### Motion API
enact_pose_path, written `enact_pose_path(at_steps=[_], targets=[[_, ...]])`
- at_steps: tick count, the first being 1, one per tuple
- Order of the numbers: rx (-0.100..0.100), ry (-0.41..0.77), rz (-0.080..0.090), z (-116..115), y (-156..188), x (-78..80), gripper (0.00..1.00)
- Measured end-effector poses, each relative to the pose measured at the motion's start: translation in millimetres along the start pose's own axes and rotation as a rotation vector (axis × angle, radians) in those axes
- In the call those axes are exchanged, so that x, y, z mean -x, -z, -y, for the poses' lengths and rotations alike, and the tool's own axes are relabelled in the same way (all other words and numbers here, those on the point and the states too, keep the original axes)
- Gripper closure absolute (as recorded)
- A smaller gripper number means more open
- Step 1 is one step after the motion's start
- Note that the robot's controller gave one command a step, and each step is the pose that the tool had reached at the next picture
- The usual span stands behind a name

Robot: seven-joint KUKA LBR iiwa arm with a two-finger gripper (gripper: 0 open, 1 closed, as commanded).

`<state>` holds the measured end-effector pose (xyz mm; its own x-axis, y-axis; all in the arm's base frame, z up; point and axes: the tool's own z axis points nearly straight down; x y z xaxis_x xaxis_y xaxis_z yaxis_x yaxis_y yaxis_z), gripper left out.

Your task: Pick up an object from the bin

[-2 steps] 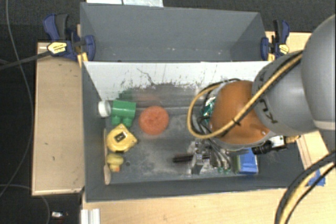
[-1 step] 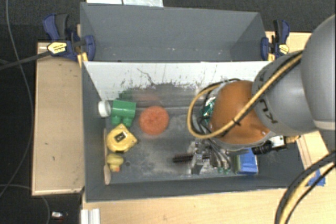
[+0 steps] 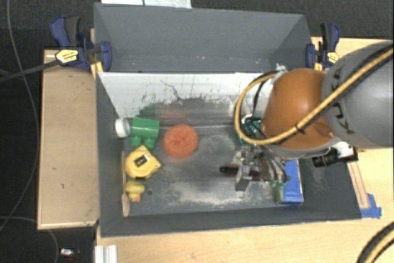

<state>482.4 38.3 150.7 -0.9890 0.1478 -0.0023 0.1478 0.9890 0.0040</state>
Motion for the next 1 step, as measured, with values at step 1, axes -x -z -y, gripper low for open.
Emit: enact_pose_path(at_steps=[1], targets=[[0.001,0.004,0.000,-10.7,47.8,16.3,1.00]])
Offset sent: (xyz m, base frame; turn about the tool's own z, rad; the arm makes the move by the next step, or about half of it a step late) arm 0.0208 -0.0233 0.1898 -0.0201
